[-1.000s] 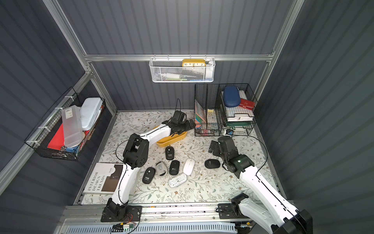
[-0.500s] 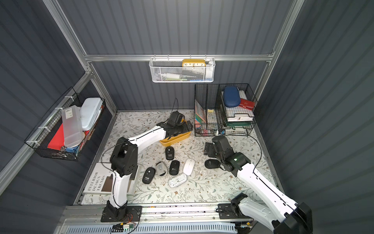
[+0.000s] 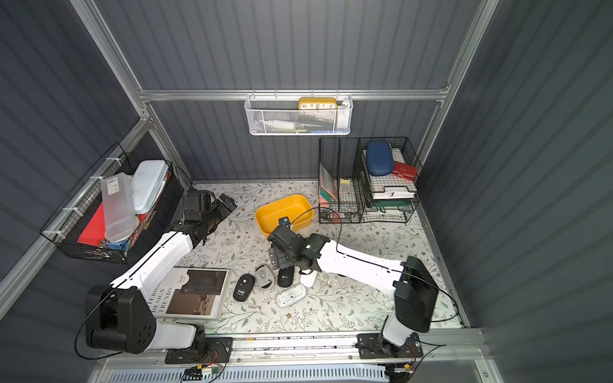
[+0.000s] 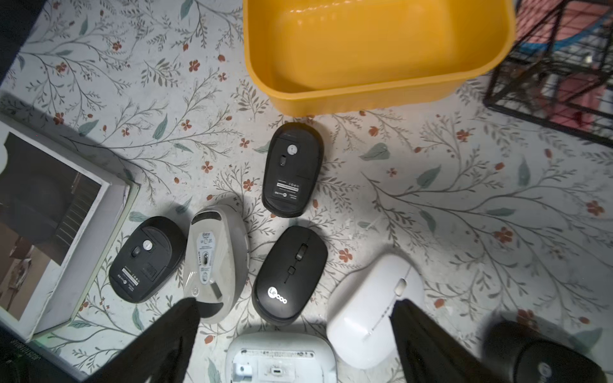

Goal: Put the mouse in the storage box
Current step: Pick up the mouse from the center of the board.

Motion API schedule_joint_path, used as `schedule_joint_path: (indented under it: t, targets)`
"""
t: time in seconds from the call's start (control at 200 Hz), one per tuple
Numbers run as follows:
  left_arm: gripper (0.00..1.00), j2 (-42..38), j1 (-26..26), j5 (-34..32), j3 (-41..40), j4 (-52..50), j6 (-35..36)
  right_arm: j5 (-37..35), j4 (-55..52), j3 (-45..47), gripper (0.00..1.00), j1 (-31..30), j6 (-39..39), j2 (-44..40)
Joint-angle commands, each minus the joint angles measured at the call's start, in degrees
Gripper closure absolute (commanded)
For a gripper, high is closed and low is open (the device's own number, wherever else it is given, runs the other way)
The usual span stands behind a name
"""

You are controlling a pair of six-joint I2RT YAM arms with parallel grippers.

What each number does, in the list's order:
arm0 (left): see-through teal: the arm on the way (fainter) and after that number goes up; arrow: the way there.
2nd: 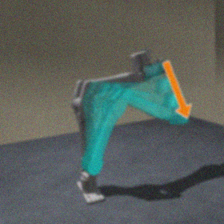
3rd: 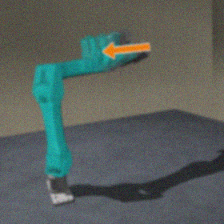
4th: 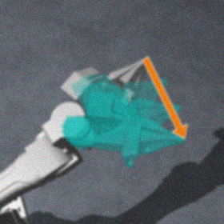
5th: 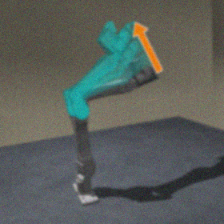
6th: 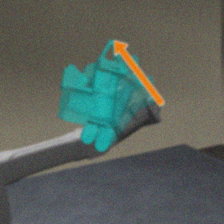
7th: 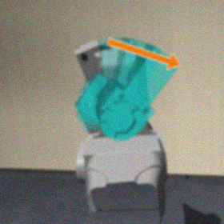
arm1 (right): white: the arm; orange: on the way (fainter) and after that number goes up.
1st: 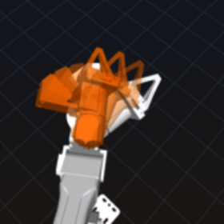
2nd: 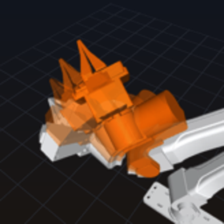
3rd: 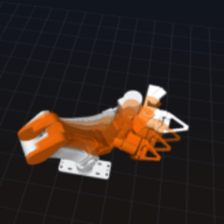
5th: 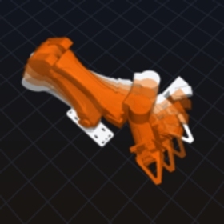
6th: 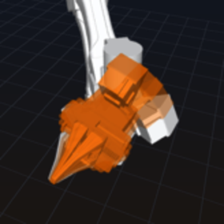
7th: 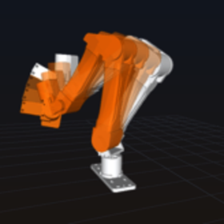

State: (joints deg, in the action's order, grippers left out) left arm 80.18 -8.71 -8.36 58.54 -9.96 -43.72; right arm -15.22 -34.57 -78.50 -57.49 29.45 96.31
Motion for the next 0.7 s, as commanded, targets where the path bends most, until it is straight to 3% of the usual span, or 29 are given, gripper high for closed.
schedule_joint_path:
  t: [0.0, 0.265, 0.695]
  targets:
    - [0.01, -3.0, 0.7, 2.3, -1.8, 1.5, -1.5, 0.3, -5.6, -4.7, 0.07, -0.1, 2.2, 5.9]
    - [0.01, -4.7, 1.2, 3.3, -5.1, 4.4, -1.8, 0.1, -11.0, -16.1, 0.14, -0.1, 2.7, 19.0]
    - [0.01, -6.3, 1.5, 4.1, -8.4, 7.1, -1.7, -6.8, -19.6, -32.9, 0.15, 0.5, 4.0, 34.5]
